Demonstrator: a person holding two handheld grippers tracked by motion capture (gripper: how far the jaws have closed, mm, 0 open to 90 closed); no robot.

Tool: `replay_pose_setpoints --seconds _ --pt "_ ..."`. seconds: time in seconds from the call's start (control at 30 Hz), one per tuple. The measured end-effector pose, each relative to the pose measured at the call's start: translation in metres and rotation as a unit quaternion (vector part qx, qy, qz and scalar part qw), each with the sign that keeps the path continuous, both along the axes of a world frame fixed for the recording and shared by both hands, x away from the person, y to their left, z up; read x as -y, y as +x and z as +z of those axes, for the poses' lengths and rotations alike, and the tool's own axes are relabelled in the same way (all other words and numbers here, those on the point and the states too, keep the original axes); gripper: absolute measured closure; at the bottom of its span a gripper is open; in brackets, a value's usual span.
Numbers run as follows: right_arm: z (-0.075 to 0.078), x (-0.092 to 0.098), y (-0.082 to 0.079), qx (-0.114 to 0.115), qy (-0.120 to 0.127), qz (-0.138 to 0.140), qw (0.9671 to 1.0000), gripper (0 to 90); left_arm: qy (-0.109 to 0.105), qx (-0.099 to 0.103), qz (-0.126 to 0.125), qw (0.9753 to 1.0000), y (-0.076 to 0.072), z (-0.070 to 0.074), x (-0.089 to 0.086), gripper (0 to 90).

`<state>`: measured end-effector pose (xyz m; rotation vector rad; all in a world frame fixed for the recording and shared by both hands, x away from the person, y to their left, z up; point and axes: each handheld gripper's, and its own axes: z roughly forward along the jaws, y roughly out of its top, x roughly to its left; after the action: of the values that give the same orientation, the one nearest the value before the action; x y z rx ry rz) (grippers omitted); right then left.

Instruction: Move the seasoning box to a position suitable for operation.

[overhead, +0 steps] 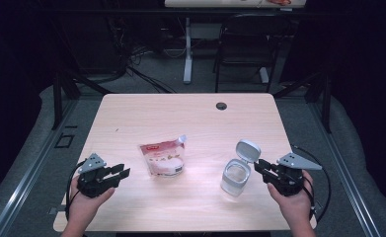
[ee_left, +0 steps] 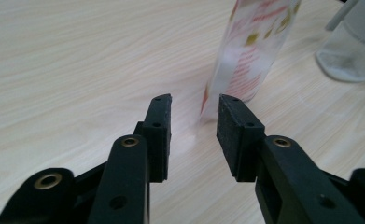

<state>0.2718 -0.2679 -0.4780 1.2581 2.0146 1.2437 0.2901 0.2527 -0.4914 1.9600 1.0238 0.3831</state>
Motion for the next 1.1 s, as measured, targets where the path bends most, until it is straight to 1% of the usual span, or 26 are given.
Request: replay_pose_setpoints --seconds 0.13,0.23,0.3,0.4,0.53,0.67,0.7,0.8,0.93,1.0,1.07,1.1 --pt "0.005 -0.006 -0.001 0.007 0.004 0.008 0.9999 74.5 0.001 0.008 0.000 1.0000 0.000 0.010 0.007 64.4" --pt "0.009 -0.009 -0.001 0.009 0.008 0.012 0.9999 74.3 -0.006 0.008 -0.002 0.9999 0.002 0.016 0.009 64.5" --pt "0.011 -0.011 0.000 0.008 0.007 0.018 0.9998 74.1 -0.010 0.014 -0.006 0.9998 0.004 0.019 0.012 64.6" --pt "0.015 -0.014 0.002 0.011 0.002 0.023 0.9997 73.4 -0.014 0.019 -0.012 0.9996 0.007 0.026 0.017 64.6" --pt "0.019 -0.019 0.007 0.011 0.003 0.032 0.9994 71.8 -0.016 0.027 -0.015 0.9994 0.014 0.035 0.026 64.6" --pt "0.022 -0.025 0.012 0.009 0.011 0.042 0.9990 68.4 -0.010 0.024 -0.025 0.9994 0.021 0.041 0.036 66.2" --pt "0.024 -0.026 0.012 0.008 0.009 0.046 0.9989 68.4 -0.009 0.026 -0.026 0.9993 0.023 0.043 0.038 66.6" --pt "0.027 -0.030 0.015 0.009 0.008 0.054 0.9985 68.3 -0.016 0.022 -0.032 0.9991 0.026 0.047 0.041 68.3" --pt "0.032 -0.037 0.017 0.010 0.008 0.060 0.9981 68.2 -0.012 0.016 -0.029 0.9994 0.031 0.050 0.045 68.3" --pt "0.034 -0.041 0.019 0.010 0.002 0.064 0.9979 67.4 -0.005 0.018 -0.026 0.9995 0.033 0.053 0.049 69.6" --pt "0.035 -0.044 0.021 0.009 -0.003 0.066 0.9978 66.7 -0.002 0.019 -0.025 0.9995 0.034 0.053 0.051 71.8" --pt "0.036 -0.046 0.022 0.010 -0.001 0.067 0.9977 66.6 -0.002 0.020 -0.025 0.9995 0.034 0.053 0.051 72.1"
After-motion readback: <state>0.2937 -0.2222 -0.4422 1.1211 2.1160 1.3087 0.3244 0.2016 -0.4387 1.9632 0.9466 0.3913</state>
